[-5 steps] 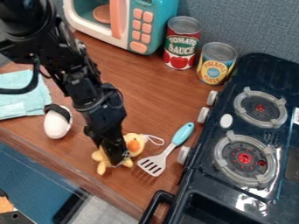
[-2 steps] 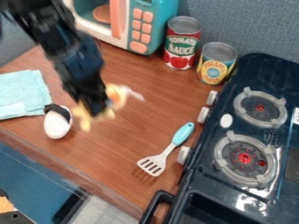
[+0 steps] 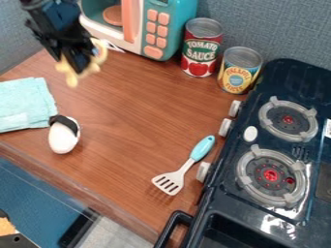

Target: Move the doll to the middle left edge of the table

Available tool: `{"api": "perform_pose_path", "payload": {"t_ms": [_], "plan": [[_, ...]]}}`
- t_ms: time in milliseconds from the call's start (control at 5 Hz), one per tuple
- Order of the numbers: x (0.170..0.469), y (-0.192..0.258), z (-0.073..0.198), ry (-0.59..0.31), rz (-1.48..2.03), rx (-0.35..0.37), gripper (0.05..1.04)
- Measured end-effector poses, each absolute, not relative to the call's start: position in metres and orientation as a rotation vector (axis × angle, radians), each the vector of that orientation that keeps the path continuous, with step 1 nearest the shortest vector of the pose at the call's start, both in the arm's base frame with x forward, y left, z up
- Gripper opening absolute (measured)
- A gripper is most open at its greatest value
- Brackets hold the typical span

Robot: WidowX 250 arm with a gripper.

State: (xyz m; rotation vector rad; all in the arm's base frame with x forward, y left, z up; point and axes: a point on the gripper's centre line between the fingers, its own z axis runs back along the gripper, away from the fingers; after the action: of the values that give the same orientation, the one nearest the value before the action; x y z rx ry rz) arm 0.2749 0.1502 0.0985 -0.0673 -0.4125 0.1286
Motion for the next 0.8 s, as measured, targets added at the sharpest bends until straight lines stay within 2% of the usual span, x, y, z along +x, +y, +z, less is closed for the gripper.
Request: {"api": "perform_pose_path", "payload": {"t_ms": [400,800], "plan": [[0.285,0.218,0.069,-0.378,0.292,-0.024,0.265],[0.279,0.240,0.038,-0.356,0.356,-0.040,0.265]]}}
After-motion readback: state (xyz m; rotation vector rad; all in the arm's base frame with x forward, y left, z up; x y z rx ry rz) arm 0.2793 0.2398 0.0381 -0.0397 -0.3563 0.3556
